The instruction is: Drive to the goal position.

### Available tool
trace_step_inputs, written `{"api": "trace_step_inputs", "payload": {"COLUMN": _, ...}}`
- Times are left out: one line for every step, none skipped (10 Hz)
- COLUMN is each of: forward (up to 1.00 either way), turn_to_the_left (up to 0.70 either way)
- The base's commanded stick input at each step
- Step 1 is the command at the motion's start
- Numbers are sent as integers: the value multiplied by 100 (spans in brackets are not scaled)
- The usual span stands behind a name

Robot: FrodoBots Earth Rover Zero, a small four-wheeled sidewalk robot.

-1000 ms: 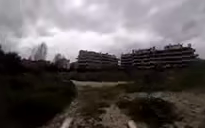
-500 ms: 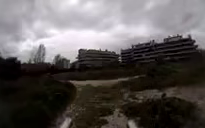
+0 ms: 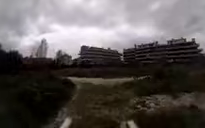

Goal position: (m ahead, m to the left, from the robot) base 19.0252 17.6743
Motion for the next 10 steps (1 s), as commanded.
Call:
{"api": "trace_step_inputs", "payload": {"forward": 70, "turn_to_the_left": 0}}
{"api": "trace_step_inputs", "payload": {"forward": 70, "turn_to_the_left": 0}}
{"api": "trace_step_inputs", "payload": {"forward": 70, "turn_to_the_left": 0}}
{"api": "trace_step_inputs", "payload": {"forward": 70, "turn_to_the_left": 0}}
{"api": "trace_step_inputs", "payload": {"forward": 70, "turn_to_the_left": 0}}
{"api": "trace_step_inputs", "payload": {"forward": 70, "turn_to_the_left": 0}}
{"api": "trace_step_inputs", "payload": {"forward": 70, "turn_to_the_left": 0}}
{"api": "trace_step_inputs", "payload": {"forward": 70, "turn_to_the_left": 0}}
{"api": "trace_step_inputs", "payload": {"forward": 70, "turn_to_the_left": 0}}
{"api": "trace_step_inputs", "payload": {"forward": 70, "turn_to_the_left": 0}}
